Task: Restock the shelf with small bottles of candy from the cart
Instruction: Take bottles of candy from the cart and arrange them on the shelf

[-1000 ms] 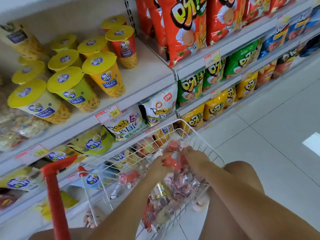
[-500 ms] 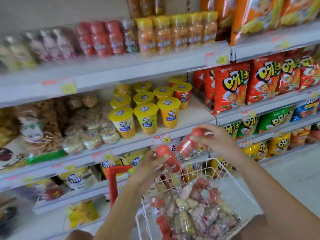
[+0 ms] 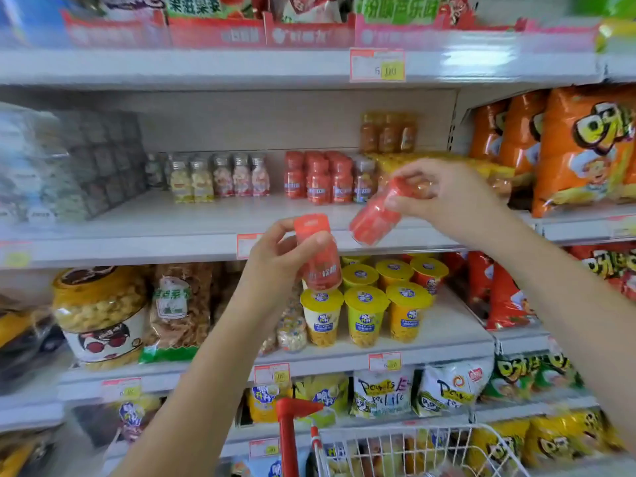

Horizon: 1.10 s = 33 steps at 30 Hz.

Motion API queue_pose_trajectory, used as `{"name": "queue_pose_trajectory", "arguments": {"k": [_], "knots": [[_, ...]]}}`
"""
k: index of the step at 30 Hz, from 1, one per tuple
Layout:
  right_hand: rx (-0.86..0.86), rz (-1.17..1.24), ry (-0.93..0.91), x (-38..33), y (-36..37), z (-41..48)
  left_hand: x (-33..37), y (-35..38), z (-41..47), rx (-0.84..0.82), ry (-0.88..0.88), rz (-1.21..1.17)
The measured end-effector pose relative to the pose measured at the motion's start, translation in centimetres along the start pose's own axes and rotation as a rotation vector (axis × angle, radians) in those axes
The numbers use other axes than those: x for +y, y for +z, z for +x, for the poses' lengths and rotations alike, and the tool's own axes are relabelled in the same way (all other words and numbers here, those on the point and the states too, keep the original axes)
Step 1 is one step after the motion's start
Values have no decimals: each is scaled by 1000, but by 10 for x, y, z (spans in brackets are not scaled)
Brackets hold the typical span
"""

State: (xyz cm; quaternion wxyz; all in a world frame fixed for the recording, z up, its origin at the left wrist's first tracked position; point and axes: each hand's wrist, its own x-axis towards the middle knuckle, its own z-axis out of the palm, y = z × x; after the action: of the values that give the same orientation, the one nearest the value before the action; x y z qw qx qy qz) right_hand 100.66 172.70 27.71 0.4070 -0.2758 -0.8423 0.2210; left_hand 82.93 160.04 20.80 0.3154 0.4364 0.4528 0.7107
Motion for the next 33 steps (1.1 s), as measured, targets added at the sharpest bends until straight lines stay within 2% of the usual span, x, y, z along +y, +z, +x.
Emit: {"name": "queue_pose_trajectory", "arguments": {"k": [4, 10, 16, 21, 23, 26, 30, 33], "knots": [[-60, -215, -83, -28, 2, 56, 43, -18, 45, -10, 147, 174], [-301, -442, -70, -24, 36, 121, 48, -43, 116, 136, 30, 224], [-440, -522, -24, -5, 56, 136, 30, -51, 167, 162, -25, 332], [-358, -325, 81, 4, 60, 145, 12, -50, 181, 218, -95, 411], [-265, -423, 102, 8, 62, 149, 8, -51, 183, 227, -114, 435], [-255, -524, 93, 6, 66, 151, 10, -53, 186, 172, -134, 510], [-400, -493, 72, -1, 57, 155, 18, -61, 185, -34, -249, 730], [-499, -480, 105, -2, 49, 156, 13, -71, 188, -40, -287, 785]]}}
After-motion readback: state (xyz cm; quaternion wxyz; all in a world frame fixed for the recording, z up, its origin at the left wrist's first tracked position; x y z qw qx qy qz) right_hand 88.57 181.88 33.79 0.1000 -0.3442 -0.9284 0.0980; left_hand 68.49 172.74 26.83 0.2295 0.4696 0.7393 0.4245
